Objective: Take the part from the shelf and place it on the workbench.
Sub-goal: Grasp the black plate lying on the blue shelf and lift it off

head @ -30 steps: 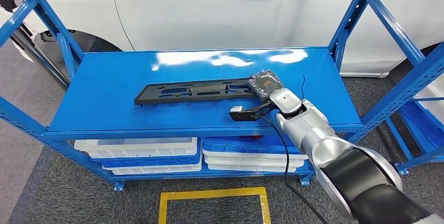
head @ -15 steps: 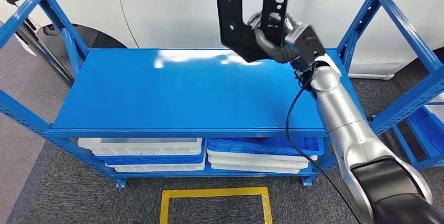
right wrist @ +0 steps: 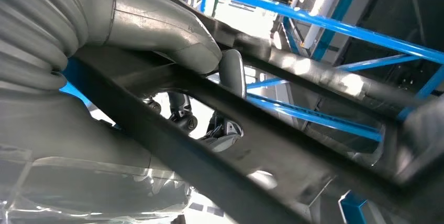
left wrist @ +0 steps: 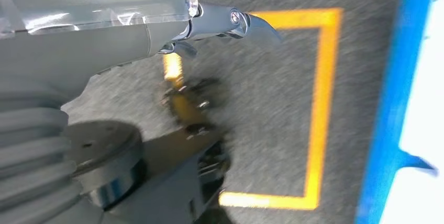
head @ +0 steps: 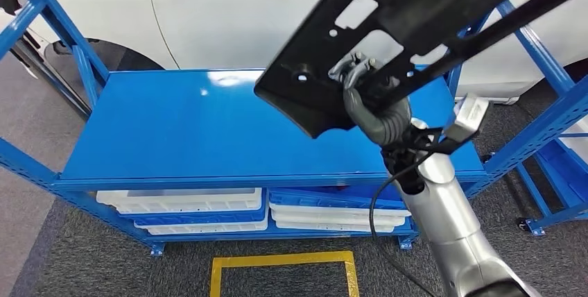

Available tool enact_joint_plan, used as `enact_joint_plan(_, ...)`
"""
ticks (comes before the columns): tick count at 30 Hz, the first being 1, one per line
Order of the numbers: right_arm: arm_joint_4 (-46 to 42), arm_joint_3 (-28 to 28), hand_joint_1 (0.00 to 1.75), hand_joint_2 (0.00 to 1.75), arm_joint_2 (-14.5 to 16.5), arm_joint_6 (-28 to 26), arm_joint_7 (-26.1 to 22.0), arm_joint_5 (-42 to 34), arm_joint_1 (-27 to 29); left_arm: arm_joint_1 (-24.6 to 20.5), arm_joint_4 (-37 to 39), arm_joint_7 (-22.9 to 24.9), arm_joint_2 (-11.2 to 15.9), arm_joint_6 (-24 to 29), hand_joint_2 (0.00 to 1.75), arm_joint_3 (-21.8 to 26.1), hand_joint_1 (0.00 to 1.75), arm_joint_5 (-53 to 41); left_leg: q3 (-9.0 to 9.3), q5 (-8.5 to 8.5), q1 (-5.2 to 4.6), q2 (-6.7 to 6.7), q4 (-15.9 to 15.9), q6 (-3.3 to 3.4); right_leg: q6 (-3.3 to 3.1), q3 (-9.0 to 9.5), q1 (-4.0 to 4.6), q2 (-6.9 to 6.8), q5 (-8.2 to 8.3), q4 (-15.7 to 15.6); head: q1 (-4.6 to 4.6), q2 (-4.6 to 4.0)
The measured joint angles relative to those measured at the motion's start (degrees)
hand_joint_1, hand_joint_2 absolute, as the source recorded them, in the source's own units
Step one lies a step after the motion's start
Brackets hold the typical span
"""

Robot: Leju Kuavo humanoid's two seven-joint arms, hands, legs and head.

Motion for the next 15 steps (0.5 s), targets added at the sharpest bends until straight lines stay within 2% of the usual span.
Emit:
enact_joint_plan(2,-2.3,0.5,1.75,1.75,-0.1,-0.1,-1.5,0.9,3.8,0.2,0.0,-1.7,0.0,1.9,1.75,-0.1,0.0,-0.7,-0.79,-1.73,0.18,0.07,2.2,-0.61,-0.72,0.27,-0.09,0.14,0.13,-0.3,0.0,0.0)
enact_joint_plan(3,-3.2,0.8,1.75,1.75,-0.1,-0.1,-2.1,1.2,5.3,0.3,0.0,-1.4,0.0,2.1,1.75,-0.1,0.0,-0.7,-2.0,-3.44,0.26,0.07,5.1,-0.86,-1.0,0.36,-0.14,0.2,0.15,-0.4,0.0,0.0)
enact_joint_plan(5,-4.2,1.7,1.75,1.75,-0.1,0.0,-2.6,1.7,7.6,0.4,0.0,0.6,0.1,1.8,1.75,0.0,0.0,0.0,-5.48,-7.09,0.33,0.05,12.9,-1.17,-1.31,0.4,-0.04,0.44,0.08,-0.4,0.0,0.0)
enact_joint_plan(6,-4.5,2.1,1.75,1.75,-0.1,0.0,-2.7,1.7,8.6,0.6,0.0,1.4,0.2,1.8,1.75,0.2,0.0,0.5,-6.8,-7.95,0.35,0.05,15.7,-1.22,-1.35,0.43,0.04,0.58,0.05,-0.4,0.0,0.0)
enact_joint_plan(7,-4.7,2.4,1.75,1.75,-0.1,-0.1,-2.9,1.8,9.6,0.7,0.0,2.0,0.2,2.0,1.75,0.3,0.0,0.8,-7.19,-7.72,0.34,0.05,16.5,-1.16,-1.38,0.47,0.11,0.72,0.02,-0.4,0.0,0.0)
enact_joint_plan(8,-4.9,2.7,1.75,1.75,-0.1,-0.1,-3.0,1.8,10.4,0.8,0.0,2.3,0.2,2.3,1.75,0.5,0.0,1.1,-6.49,-6.45,0.33,0.03,15.0,-0.99,-1.4,0.51,0.19,0.87,0.01,-0.3,0.0,0.0)
enact_joint_plan(10,-5.3,3.1,1.75,1.75,-0.1,-0.1,-3.1,1.8,11.4,0.9,0.0,2.7,0.3,2.5,1.75,0.8,0.0,1.3,-2.73,-2.65,0.18,-0.06,7.2,-0.28,-1.38,0.61,0.3,1.15,-0.02,-0.3,0.0,0.0)
enact_joint_plan(11,-5.6,3.2,1.75,1.75,-0.1,-0.1,-3.2,1.9,11.7,0.9,0.0,2.8,0.4,2.6,1.75,1.0,0.0,1.4,-0.88,-1.38,0.04,-0.09,3.5,0.06,-1.26,0.62,0.4,1.26,-0.03,-0.3,0.0,0.0)
enact_joint_plan(12,-5.8,3.4,1.75,1.75,-0.1,-0.1,-3.2,2.0,12.1,0.8,0.0,3.2,0.5,2.8,1.75,1.2,0.0,1.5,0.37,-0.7,-0.12,-0.12,1.0,0.34,-1.05,0.61,0.46,1.32,-0.03,-0.3,0.0,0.0)
enact_joint_plan(13,-6.0,3.5,1.75,1.75,-0.1,0.0,-3.3,2.2,12.6,0.9,0.0,3.7,0.6,3.2,1.75,1.3,0.0,1.6,0.92,-0.63,-0.27,-0.14,0.0,0.52,-0.78,0.61,0.46,1.35,-0.01,-0.3,0.0,0.0)
enact_joint_plan(15,-6.5,4.0,1.75,1.75,-0.1,0.0,-3.5,2.9,13.9,1.1,0.0,5.0,0.6,4.7,1.75,1.4,0.0,1.5,1.19,-0.39,-0.28,-0.1,-0.6,0.91,-0.12,0.67,0.46,1.35,0.01,-0.4,0.0,0.0)
